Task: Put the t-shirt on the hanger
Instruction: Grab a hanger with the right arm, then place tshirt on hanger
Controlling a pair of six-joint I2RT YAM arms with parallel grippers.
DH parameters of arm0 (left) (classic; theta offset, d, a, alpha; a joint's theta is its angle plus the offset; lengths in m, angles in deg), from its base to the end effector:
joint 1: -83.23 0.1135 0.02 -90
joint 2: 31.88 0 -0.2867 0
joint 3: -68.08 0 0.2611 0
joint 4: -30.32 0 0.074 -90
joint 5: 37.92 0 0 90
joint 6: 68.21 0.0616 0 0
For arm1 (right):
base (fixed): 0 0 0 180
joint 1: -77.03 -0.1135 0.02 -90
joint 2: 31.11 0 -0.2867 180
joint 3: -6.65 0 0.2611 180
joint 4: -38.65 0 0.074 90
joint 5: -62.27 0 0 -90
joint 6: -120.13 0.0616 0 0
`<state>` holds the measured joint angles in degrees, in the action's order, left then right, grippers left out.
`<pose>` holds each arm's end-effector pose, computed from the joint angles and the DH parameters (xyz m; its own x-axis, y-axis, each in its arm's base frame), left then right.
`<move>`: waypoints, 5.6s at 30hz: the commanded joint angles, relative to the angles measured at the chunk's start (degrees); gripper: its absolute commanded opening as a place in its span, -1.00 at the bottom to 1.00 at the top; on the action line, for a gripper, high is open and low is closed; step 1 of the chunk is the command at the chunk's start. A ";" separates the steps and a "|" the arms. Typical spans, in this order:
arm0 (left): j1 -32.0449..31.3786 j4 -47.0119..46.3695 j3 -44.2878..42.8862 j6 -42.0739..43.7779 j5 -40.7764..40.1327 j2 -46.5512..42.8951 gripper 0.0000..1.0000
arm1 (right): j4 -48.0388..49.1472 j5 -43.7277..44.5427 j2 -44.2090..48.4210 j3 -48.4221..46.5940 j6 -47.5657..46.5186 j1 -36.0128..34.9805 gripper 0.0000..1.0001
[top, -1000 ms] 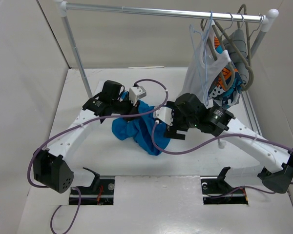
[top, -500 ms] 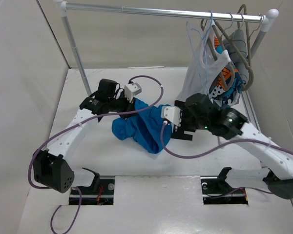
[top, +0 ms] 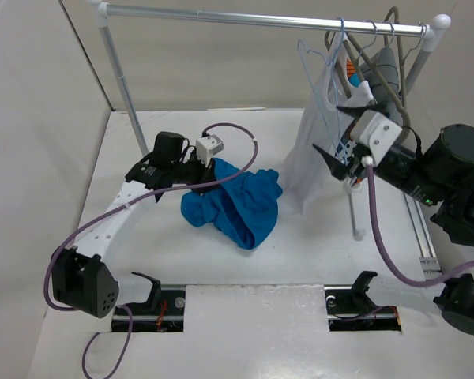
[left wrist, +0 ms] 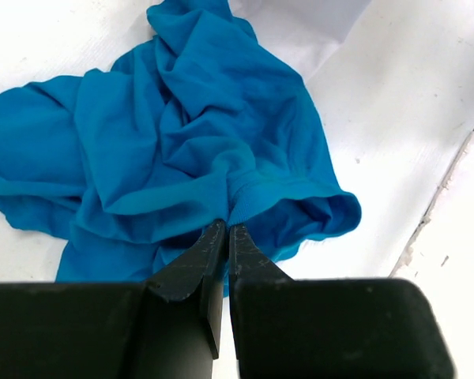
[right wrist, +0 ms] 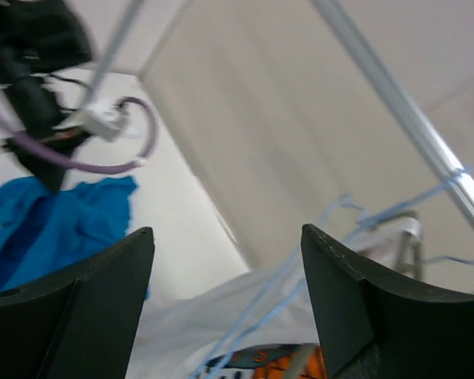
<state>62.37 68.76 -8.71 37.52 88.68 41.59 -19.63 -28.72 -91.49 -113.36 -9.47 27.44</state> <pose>0.2673 -0.1412 0.3325 -0.3164 0.3535 -0.8803 0.8596 0.4994 -0.1084 0.0937 0.1118 0.5912 0.5042 -0.3909 -0.7700 -0.5855 0.5007 -0.6376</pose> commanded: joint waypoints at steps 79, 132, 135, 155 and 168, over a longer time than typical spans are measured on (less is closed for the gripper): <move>2.05 -3.88 5.06 -1.22 -0.04 -9.93 -1.00 | 9.75 -16.94 -14.24 -6.14 8.48 29.98 0.60; 3.10 -2.82 1.98 -0.86 3.90 -7.20 -1.00 | 8.09 -12.81 0.96 17.41 4.35 26.64 -1.00; 5.12 -2.82 1.37 -4.20 8.12 -5.11 -1.00 | 5.10 -12.28 4.74 23.37 4.35 26.64 -1.00; 5.31 1.57 -9.71 -5.90 3.30 3.70 -1.00 | 1.83 -10.70 21.09 47.21 8.03 12.50 -1.00; 2.41 4.65 -8.92 -1.66 1.55 1.41 -1.00 | 8.16 3.28 14.41 42.82 8.74 7.83 -1.00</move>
<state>66.09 72.89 -15.86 34.00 90.28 44.98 -17.23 -29.36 -76.91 -67.74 -1.36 36.25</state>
